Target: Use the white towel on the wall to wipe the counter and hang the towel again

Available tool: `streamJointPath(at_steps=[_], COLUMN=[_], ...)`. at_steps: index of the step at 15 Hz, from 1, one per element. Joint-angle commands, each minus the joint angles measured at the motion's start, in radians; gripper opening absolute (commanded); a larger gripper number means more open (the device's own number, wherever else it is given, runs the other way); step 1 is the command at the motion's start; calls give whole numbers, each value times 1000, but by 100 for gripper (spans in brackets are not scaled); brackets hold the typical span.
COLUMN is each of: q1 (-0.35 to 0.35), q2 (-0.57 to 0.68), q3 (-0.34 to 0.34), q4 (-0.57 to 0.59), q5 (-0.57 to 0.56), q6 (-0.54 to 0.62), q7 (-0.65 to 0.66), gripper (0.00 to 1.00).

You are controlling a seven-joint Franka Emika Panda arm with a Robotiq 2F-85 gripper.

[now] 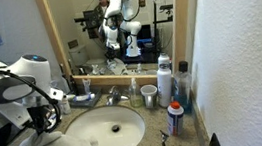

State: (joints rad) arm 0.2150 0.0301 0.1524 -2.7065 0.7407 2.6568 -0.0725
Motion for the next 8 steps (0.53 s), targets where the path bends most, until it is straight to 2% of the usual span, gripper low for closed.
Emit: streamJointPath(at_steps=[1,3,5,8], q1=[-18,-33,-41,35], q2=[64,73,79,67], q3=[12,-11,-64,-236], q4=[34,12,-23,-69], q5=[-18,-135,-338,-613], q6=[51,38,0,-39], q7=[24,85,214,394], gripper=[1,1,1,1])
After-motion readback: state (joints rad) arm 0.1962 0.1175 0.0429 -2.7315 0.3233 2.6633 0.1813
